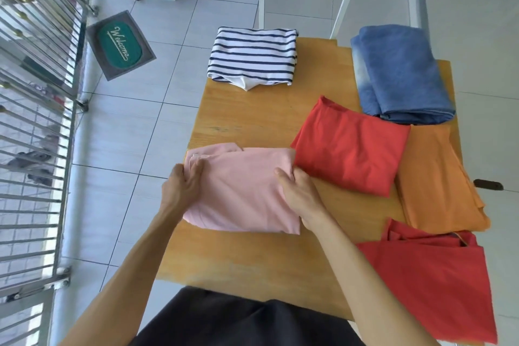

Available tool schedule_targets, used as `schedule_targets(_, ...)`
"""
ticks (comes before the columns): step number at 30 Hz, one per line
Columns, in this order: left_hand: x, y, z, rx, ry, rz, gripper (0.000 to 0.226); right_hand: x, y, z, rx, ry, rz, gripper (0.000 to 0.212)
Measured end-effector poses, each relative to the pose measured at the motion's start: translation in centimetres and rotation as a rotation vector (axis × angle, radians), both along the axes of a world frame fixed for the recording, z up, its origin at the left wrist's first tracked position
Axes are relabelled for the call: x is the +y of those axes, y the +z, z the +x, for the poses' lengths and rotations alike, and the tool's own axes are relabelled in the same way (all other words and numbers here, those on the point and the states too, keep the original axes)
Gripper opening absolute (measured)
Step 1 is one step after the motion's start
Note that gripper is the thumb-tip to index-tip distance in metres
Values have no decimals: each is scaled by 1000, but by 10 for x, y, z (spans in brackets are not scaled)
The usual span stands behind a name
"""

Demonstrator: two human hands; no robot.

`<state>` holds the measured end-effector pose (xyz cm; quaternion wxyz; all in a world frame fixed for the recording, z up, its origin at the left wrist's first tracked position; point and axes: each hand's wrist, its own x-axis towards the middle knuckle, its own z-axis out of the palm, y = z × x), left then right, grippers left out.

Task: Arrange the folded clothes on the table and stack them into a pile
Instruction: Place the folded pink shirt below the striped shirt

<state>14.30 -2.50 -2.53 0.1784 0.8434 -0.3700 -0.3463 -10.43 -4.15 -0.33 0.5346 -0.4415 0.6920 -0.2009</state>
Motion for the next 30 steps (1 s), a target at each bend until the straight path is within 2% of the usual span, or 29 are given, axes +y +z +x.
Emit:
schedule_targets(2, -33, 6, 3, -24, -11, -58, 53, -33, 5, 1, -10, 3, -57, 23)
schedule_targets(6, -105, 14, 7, -43, -28, -123, 51, -100, 7, 6, -25, -7, -112, 30)
schedule_targets(9, -155, 13, 9, -69, -47, -127, 51, -142, -3, 10, -25, -36, -81, 32)
schedule_targets(14, -206, -6, 11, -80, -58, -78, 60, -184, -27, 9, 80, -17, 12, 19)
schedule_targets(21, -220, -18, 4, -131, 9, 1, 62, -198, -37, 7, 171, -21, 43, 24)
schedule_targets(24, -219, -15, 2, -143, 61, 10, 62, -194, -29, 8, 192, -25, 22, 15)
schedule_targets(28, -198, 2, -13, -220, 83, -63, 49, -168, -10, 1, 207, -11, -135, 37)
schedule_targets(30, -176, 12, -28, -230, 60, -117, 41, -147, -4, -6, 190, -39, -177, 34)
